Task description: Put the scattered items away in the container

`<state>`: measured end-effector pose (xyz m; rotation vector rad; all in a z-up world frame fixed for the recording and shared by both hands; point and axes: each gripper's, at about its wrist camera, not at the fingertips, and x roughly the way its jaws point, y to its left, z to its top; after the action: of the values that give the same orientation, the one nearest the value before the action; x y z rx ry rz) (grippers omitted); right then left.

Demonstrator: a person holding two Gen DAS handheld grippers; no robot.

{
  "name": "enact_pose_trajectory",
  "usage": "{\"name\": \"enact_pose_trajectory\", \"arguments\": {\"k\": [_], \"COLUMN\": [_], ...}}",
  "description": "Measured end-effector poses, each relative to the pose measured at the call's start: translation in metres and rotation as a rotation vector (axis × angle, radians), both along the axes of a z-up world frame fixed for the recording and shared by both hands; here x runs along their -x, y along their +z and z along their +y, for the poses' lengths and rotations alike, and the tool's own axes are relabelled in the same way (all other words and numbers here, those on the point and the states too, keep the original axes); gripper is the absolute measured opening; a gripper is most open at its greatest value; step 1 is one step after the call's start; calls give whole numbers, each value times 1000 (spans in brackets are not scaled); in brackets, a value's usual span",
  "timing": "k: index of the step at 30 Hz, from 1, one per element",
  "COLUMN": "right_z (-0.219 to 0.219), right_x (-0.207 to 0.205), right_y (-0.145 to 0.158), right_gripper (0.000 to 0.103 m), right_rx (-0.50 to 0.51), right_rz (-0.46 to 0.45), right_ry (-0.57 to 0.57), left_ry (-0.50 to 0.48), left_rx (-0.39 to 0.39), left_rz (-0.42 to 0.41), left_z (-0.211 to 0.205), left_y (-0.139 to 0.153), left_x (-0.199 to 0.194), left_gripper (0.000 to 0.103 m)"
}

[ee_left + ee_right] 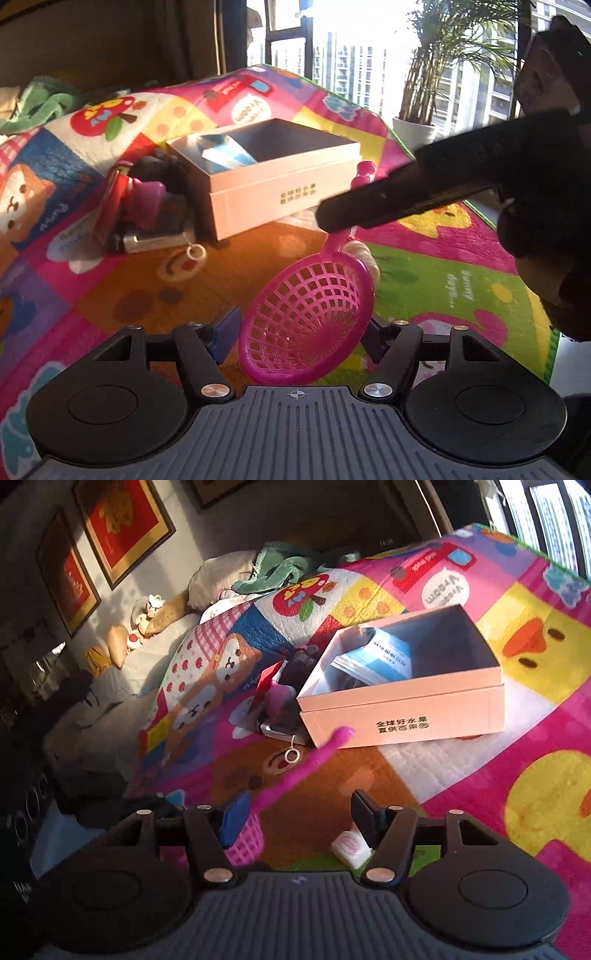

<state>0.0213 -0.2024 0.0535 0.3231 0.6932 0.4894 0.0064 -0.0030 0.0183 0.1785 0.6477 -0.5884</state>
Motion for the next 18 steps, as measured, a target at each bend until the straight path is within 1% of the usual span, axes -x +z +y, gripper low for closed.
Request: {"name": "enact_pose_trajectory", "arguments": {"k": [1,2,3,4,5,6,8,9,10,12,13,16,18], "right_z": [1,2,4,6,8,9,12,13,13,15,18,33,44], "right_x": [-4,-7,-10,-12,-15,-16,-18,-18,-18,-18,-17,-13,-12], "right_y": [-1,-3,-4,-5,-6,-5,0,4,8,20,27,44,51], "right_gripper": [61,55,40,30,18,17,16,14,13,9,9,8,8], "right_rx": [-17,-23,-23,-23,-24,-24,-1,13,22,58,97,249,306], "right_rz": [13,21,29,39,49,49,28,15,-1,-51,-89,-228,-278], "right_ry": [-9,-16,-18,-16,-13,-14,-20,-22,-24,-30,-38,-54,-30], "left_ry": [-2,-1,2,6,12,18,30,36,43,56,66,101,128], "left_rx": [5,10,15,20,26,33,35,33,33,35,37,29,17], "left_rz": [11,20,27,30,30,28,20,10,-1,-12,-16,-30,-31], "left_z": [-1,-2,-2,-3,-3,-4,-5,-5,-3,3,7,22,33], "left_y": [-2,-4,-6,-6,-6,-6,-5,-4,-2,1,3,8,10], "left_x": [0,-1,-3,-4,-6,-8,-13,-14,-14,-13,-13,-11,-9], "left_gripper": [73,73,73,73,73,73,80,85,89,93,95,96,96]}}
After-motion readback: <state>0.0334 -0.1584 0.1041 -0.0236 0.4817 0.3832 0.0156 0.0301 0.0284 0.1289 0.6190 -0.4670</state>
